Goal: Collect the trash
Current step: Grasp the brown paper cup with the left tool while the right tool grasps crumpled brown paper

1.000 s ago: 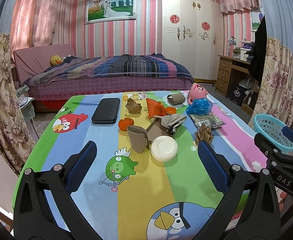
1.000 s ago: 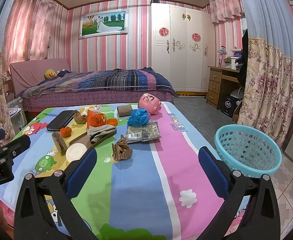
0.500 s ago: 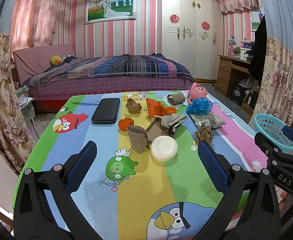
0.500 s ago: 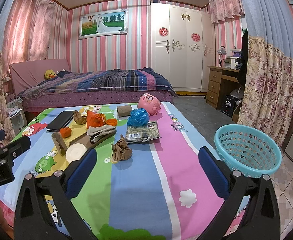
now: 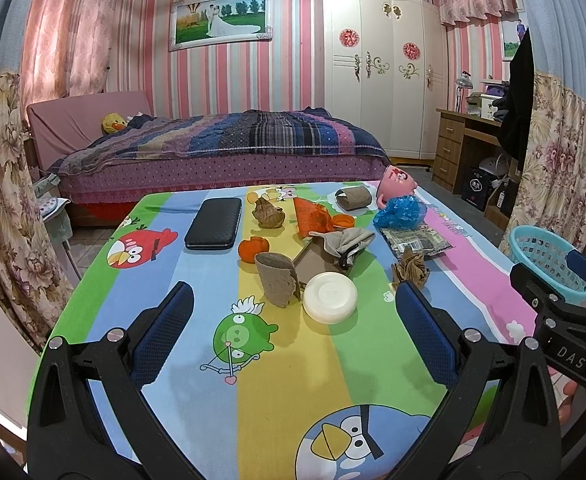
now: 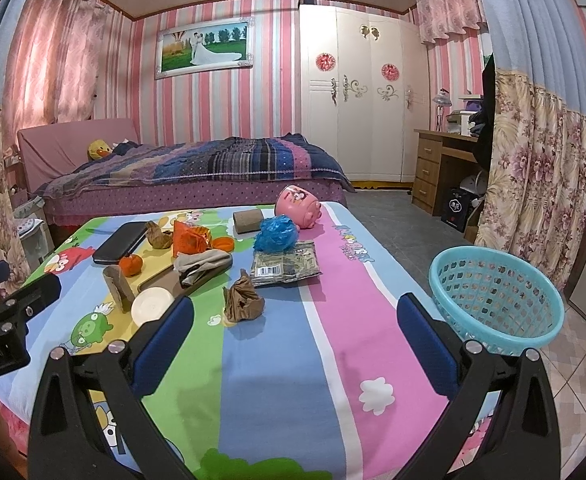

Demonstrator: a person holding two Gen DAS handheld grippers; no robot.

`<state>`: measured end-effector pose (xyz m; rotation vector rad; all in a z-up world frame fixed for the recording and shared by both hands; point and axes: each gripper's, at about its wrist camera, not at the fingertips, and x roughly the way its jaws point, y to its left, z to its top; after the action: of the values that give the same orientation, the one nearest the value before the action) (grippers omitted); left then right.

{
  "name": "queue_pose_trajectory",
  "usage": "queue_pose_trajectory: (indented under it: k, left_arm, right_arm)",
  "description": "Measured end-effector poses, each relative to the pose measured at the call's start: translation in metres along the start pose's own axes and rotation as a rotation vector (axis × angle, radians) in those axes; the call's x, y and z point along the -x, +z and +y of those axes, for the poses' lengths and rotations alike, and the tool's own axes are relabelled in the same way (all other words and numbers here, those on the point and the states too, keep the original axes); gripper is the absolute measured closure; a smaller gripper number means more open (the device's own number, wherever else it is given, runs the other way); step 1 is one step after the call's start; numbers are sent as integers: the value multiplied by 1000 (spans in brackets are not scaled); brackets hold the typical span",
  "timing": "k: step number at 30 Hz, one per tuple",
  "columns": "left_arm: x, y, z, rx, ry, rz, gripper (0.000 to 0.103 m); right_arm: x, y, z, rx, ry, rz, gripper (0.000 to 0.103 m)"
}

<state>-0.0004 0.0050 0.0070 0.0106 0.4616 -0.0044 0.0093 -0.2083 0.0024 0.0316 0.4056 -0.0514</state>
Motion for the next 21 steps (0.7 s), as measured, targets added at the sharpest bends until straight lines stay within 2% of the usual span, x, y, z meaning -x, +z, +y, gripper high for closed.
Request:
queue_pose_trajectory:
  k: [13,21]
  left_arm:
    - [-1,2,3,5,2,0,5]
    - [-1,16,25,5,36,-8,5]
  right_arm:
    - [-5,-3,4,6,-6,8,4]
    - [-9,4,-2,5,-11,11,4]
